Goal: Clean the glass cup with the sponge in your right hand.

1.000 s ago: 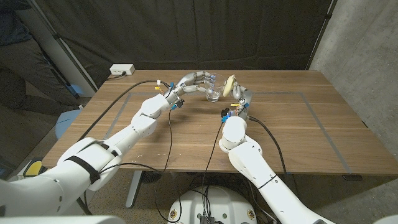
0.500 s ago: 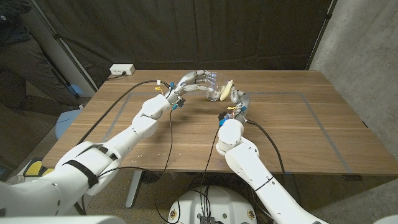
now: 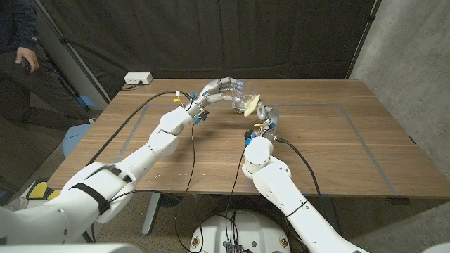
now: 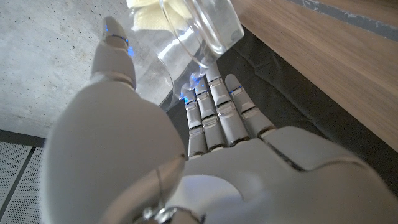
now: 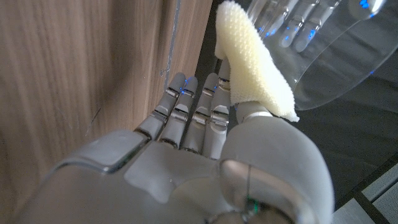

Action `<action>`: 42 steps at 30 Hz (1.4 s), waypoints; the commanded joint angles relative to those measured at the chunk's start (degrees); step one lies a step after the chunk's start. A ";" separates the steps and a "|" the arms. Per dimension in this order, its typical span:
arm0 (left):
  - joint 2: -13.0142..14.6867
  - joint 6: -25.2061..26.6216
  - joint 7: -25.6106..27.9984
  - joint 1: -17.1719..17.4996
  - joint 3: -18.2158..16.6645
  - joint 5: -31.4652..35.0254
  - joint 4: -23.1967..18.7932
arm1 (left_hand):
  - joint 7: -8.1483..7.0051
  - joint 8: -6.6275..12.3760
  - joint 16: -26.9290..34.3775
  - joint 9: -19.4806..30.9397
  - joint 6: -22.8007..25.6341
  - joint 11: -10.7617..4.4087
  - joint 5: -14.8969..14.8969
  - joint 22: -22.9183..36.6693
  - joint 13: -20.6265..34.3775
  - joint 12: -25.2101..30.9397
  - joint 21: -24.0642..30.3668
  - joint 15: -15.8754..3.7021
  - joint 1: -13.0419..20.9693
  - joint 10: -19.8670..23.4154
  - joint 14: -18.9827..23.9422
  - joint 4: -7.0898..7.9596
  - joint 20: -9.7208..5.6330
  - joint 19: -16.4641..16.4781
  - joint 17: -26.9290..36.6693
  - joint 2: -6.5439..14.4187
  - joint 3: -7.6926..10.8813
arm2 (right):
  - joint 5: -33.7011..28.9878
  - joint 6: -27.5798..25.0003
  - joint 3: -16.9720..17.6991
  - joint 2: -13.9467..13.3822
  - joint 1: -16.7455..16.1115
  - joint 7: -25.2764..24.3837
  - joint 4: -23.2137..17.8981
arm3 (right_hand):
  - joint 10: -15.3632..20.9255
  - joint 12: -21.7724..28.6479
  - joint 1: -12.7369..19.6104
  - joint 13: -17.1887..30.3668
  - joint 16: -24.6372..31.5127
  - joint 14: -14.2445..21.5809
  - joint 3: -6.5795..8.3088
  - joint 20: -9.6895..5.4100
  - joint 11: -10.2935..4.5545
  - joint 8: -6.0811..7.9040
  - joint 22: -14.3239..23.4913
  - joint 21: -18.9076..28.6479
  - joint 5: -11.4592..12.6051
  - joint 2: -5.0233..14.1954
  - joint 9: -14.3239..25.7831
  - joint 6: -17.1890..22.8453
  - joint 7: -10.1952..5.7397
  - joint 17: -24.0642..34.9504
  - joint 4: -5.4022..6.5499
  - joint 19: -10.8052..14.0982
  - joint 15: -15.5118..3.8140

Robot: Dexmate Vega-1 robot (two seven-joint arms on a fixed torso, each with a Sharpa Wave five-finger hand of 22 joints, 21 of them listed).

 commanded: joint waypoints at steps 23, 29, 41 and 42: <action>1.73 1.57 2.37 1.48 -0.63 0.89 -1.27 | -7.77 11.25 -0.01 0.02 11.49 -10.17 0.54 -0.13 2.18 1.40 0.70 -8.36 10.93 11.37 2.13 6.88 -0.26 -0.14 0.53 10.39 7.39 | -14.51 0.10 0.29 -3.55 1.82 -8.70 2.11 | 0.72 -0.53 0.22 0.14 0.18 0.26 0.35 -1.56 -0.25 -0.05 -0.09 1.14 0.42 -0.17 0.02 0.66 -1.15 0.25 0.26 -0.52 -4.51; 2.58 2.53 3.65 2.37 -0.73 1.50 -2.49 | -7.92 11.17 -0.09 -0.01 11.74 -10.15 0.56 -0.14 2.24 1.41 0.84 -8.43 11.03 11.58 2.11 6.81 -0.23 -0.23 0.63 10.27 7.42 | -19.44 -2.29 0.61 -5.18 1.77 -9.39 1.02 | 0.81 -0.56 0.19 0.14 0.20 0.29 0.36 -1.50 -0.38 -0.11 -0.21 1.30 0.42 -0.21 0.02 0.63 -1.21 0.28 0.31 -0.65 -4.61; 3.50 4.58 6.29 2.95 -0.25 3.62 -2.41 | -7.95 11.15 0.07 -0.06 12.52 -10.11 0.61 -0.17 2.30 1.35 1.12 -8.48 11.49 11.88 2.32 6.63 -0.13 -0.37 1.11 10.26 7.43 | -30.78 -12.24 -0.83 -9.12 1.27 -9.47 -1.61 | 0.97 -0.64 0.04 0.15 0.21 0.29 0.30 -1.41 -0.67 -0.23 -0.50 1.67 0.40 -0.37 0.02 0.66 -1.64 0.34 0.41 -0.84 -4.62; 3.54 4.71 6.64 2.95 -0.18 3.94 -2.28 | -7.95 11.09 0.07 -0.06 12.43 -10.10 0.62 -0.17 2.30 1.34 1.14 -8.48 11.54 11.88 2.31 6.63 -0.15 -0.38 1.13 10.31 7.46 | -31.40 -12.88 -0.91 -9.42 1.14 -9.43 -1.84 | 0.98 -0.65 0.01 0.15 0.19 0.26 0.28 -1.41 -0.67 -0.23 -0.52 1.71 0.39 -0.43 0.02 0.68 -1.66 0.34 0.40 -0.83 -4.63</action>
